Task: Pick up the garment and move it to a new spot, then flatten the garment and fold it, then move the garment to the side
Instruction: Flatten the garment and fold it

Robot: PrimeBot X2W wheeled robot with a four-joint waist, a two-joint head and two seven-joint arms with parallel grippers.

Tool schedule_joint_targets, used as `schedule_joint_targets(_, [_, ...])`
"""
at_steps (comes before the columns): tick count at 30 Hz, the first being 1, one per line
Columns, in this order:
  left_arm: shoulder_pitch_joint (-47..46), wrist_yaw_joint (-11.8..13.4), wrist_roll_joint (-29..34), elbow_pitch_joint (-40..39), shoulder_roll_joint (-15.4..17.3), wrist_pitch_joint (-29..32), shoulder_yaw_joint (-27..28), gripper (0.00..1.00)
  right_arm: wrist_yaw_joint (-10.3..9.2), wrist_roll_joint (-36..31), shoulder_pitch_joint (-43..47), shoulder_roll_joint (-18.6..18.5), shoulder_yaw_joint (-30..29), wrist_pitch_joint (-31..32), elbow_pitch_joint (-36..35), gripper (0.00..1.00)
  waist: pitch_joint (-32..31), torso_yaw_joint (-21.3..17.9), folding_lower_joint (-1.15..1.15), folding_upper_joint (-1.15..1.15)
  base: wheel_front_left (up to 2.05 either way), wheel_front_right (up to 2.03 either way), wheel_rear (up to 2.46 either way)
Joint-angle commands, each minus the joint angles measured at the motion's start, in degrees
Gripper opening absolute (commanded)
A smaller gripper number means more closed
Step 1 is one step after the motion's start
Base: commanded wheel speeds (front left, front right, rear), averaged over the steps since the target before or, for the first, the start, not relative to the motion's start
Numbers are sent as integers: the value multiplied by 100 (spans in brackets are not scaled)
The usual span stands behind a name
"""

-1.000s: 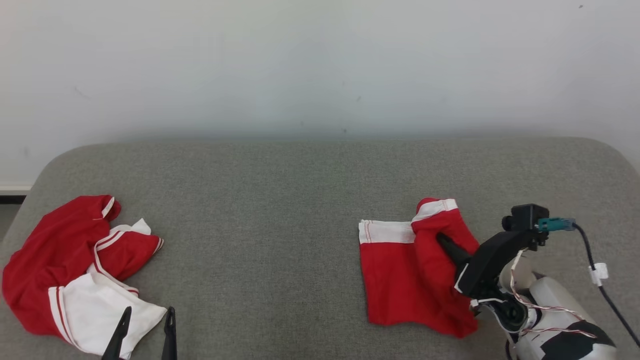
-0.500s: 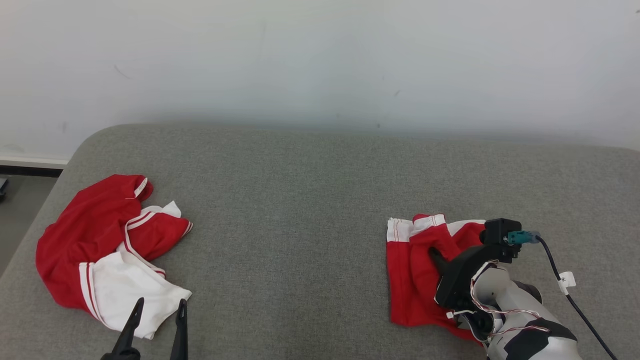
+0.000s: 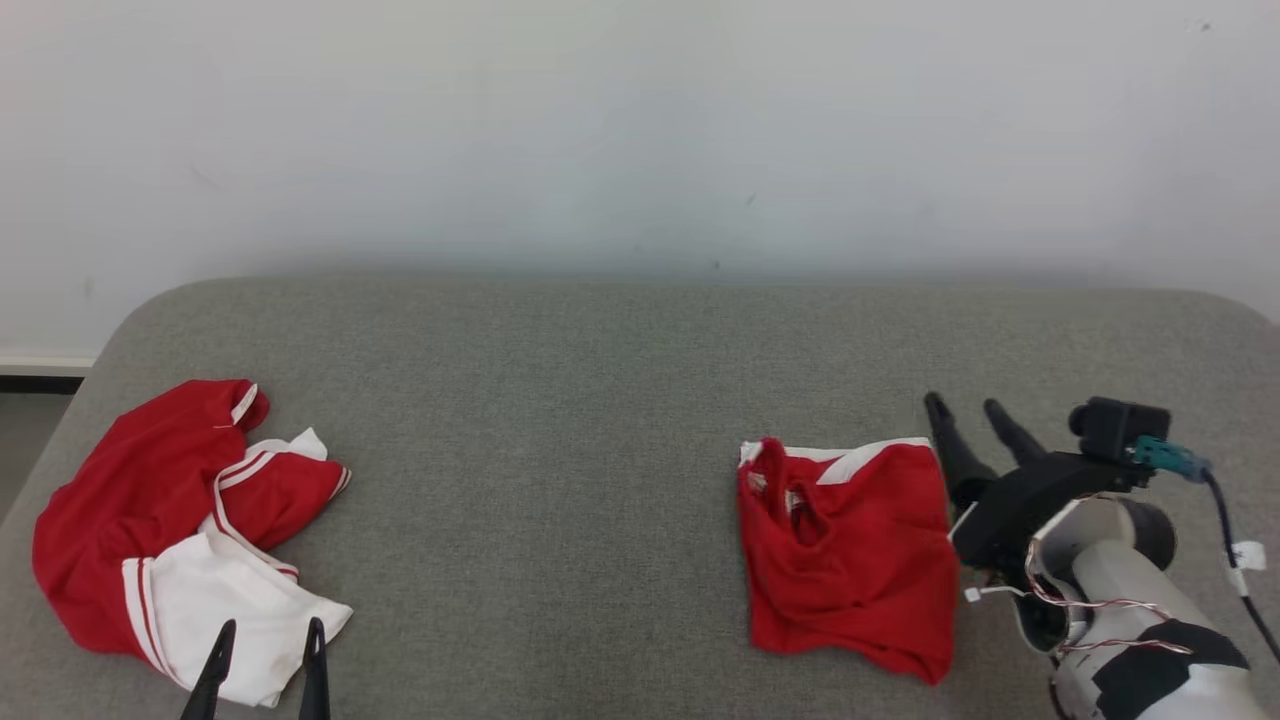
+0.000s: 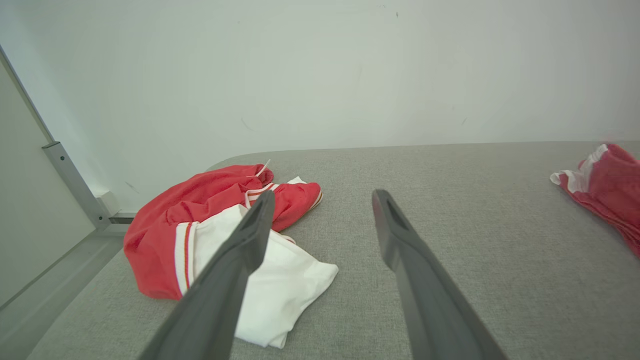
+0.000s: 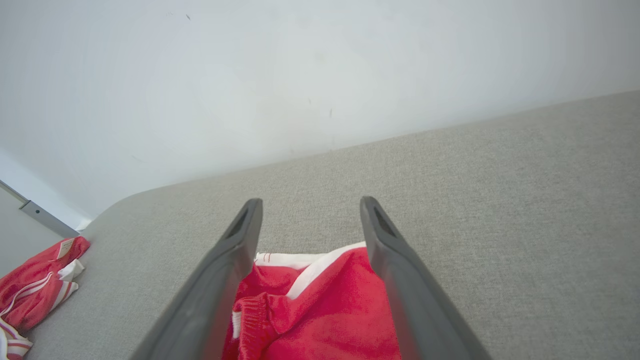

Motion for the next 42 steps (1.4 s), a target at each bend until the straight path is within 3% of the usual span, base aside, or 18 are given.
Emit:
schedule_joint_targets(1, [77,18,39,-49,28,-18,53,100,-11,-60,136,-192,-38,-260,-163,100,-30,-130,0,0,0,0,0])
schedule_joint_targets(9, [146,56,83,-153,26,-18,135,100,-11,-583,530,-610,-280,-939,-798,100,-38,-410,0,0,0,0,0])
schedule_joint_targets(14, [167,88,98,-193,27,-18,190,100,-11,-1077,974,-527,-867,-1003,-1582,100,-54,-583,0,0,0,0,0])
schedule_joint_targets(20, [143,113,143,-222,55,-18,239,100,-11,-1942,1867,-277,-1519,-1005,-2831,100,-97,-724,0,0,0,0,0])
schedule_joint_targets(26, [221,158,159,-248,79,-18,313,100,-11,-2306,2768,150,-2085,-997,-3565,100,-172,-753,0,0,0,0,0])
schedule_joint_targets(32, [271,167,124,-275,64,-18,370,100,-11,-2454,3254,451,-2195,-995,-3883,100,-225,-725,0,0,0,0,0])
schedule_joint_targets(42, [257,60,120,-106,166,-18,162,100,-11,-2778,3766,840,-2229,-995,-3808,100,-317,-534,0,0,0,0,0])
